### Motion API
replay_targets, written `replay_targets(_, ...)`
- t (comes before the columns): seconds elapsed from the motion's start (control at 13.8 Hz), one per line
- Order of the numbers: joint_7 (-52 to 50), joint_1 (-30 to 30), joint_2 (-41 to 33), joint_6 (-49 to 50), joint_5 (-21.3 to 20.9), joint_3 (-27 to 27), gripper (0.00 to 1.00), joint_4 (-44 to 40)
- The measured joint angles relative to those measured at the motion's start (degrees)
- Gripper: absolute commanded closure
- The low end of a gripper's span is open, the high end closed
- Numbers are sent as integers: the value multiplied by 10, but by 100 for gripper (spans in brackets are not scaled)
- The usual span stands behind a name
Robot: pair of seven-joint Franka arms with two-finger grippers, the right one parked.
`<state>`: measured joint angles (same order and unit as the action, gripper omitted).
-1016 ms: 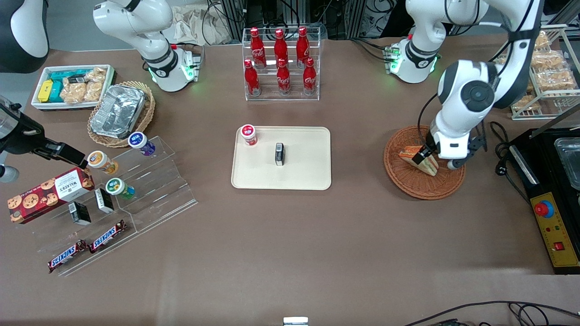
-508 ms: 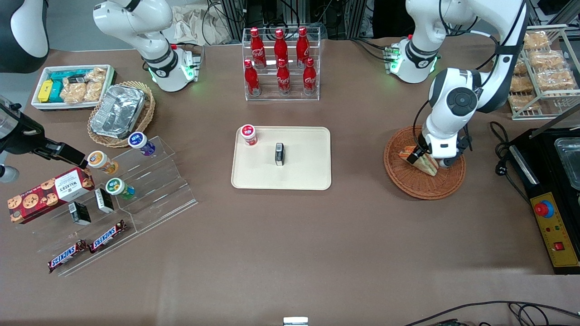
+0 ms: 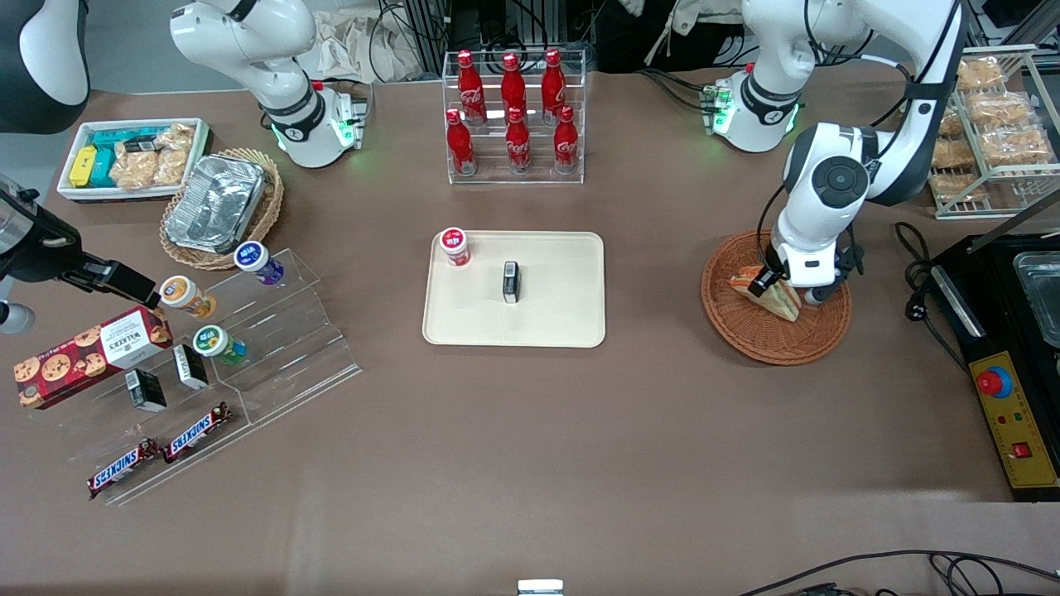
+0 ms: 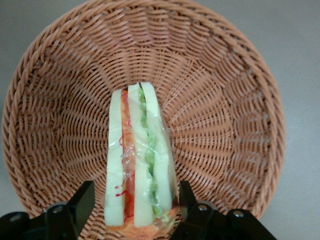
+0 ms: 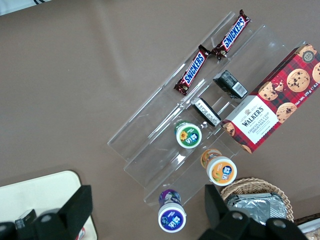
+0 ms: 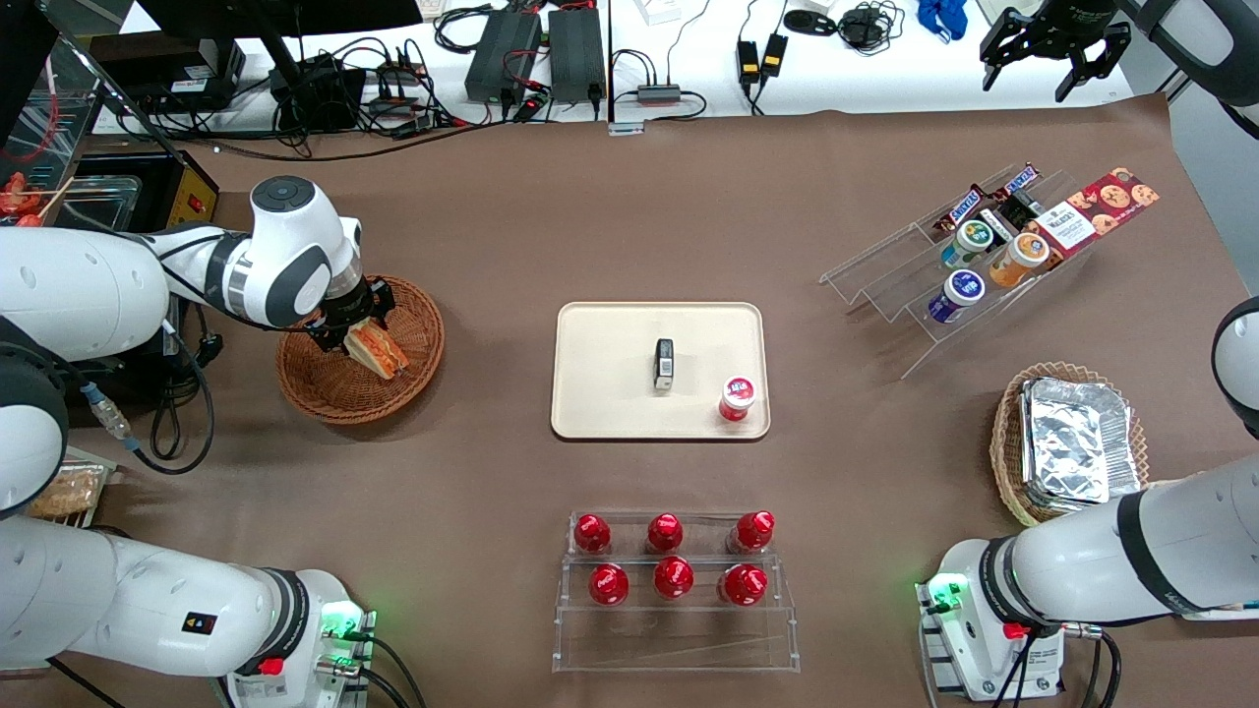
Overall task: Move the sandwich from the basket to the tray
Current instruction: 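Close the left gripper on the sandwich and lift it from the basket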
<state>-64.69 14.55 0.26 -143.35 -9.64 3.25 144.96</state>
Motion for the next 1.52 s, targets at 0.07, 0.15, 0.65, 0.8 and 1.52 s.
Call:
replay_targets(0.07,-4,0,-2,-1,0,0,81,-4)
replay_targets(0.15,-6,0,-5,-1,-1,0,95,-8)
replay_targets(0.65,-10,0,-23,76,-3,0,100,-54)
replay_targets(0.8,7,0,-39,171,-4,0,100,-109)
replay_targets(1.52,344,-14,-45,503,74,12,100,-384)
